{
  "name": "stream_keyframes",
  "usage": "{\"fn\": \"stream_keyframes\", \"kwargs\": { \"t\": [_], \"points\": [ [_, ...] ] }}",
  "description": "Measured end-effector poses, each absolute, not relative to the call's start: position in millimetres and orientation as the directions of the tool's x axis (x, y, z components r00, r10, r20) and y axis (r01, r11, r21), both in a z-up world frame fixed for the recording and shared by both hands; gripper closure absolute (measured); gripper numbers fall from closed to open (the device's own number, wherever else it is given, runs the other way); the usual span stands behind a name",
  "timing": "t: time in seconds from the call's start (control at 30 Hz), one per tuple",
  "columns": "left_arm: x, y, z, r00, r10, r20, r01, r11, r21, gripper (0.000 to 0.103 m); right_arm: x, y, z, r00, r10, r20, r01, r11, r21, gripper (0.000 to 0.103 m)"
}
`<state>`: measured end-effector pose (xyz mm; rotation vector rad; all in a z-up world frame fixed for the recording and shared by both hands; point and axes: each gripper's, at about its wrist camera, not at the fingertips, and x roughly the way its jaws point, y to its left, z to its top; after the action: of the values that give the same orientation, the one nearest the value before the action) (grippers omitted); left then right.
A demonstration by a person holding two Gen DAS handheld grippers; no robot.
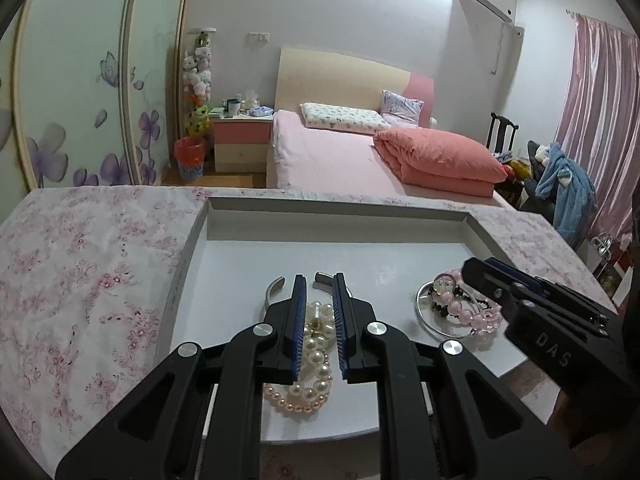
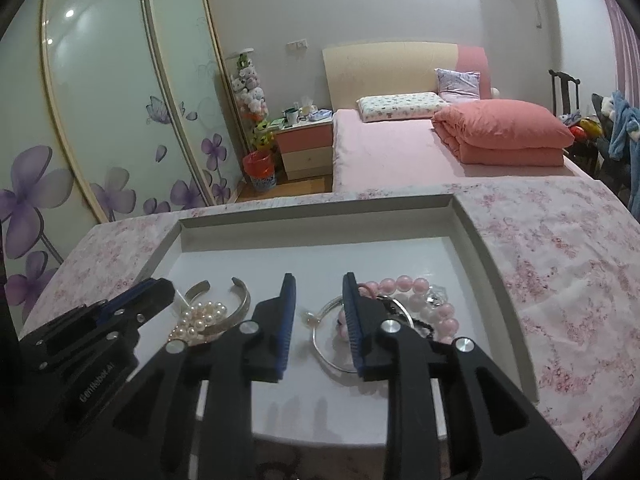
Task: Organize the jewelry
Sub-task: 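Open both tools to release the pearl studs in the tray, then grasp the silver ring with the left tool while the right tool grasps the dark red beaded bracelet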
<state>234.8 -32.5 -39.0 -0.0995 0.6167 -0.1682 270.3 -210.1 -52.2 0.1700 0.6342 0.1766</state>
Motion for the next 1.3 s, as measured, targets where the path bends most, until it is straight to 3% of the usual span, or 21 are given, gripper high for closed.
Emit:
{"fn": "stream_keyframes", "kwargs": {
  "t": [0.33,0.57,0.73,1.1,1.17,1.23,1.3],
  "points": [
    [211,-8,-18,0.826,-0.177,-0.536,0.097,0.980,-0.175,0.089,240,-228,-42,0.802,0.195,-0.564,-0.088,0.973,0.212,0.078],
    [184,9,-13,0.827,-0.157,-0.540,0.078,0.983,-0.167,0.089,209,-231,-49,0.748,0.231,-0.622,-0.114,0.968,0.223,0.078],
    [165,16,-19,0.815,-0.148,-0.560,0.069,0.985,-0.160,0.073,194,-213,-68,0.663,0.287,-0.692,-0.180,0.958,0.225,0.078],
    [145,25,-26,0.808,-0.146,-0.571,0.070,0.986,-0.154,0.073,194,-177,-90,0.593,0.248,-0.766,-0.226,0.964,0.138,0.078],
    [144,23,-27,0.805,-0.149,-0.575,0.074,0.986,-0.153,0.073,191,-173,-91,0.598,0.226,-0.769,-0.237,0.966,0.100,0.079],
    [144,20,-30,0.798,-0.157,-0.581,0.083,0.985,-0.152,0.073,187,-171,-92,0.607,0.186,-0.772,-0.236,0.971,0.049,0.091],
    [144,15,-32,0.792,-0.170,-0.587,0.097,0.983,-0.154,0.073,186,-177,-91,0.604,0.191,-0.774,-0.234,0.971,0.057,0.093]
  ]
}}
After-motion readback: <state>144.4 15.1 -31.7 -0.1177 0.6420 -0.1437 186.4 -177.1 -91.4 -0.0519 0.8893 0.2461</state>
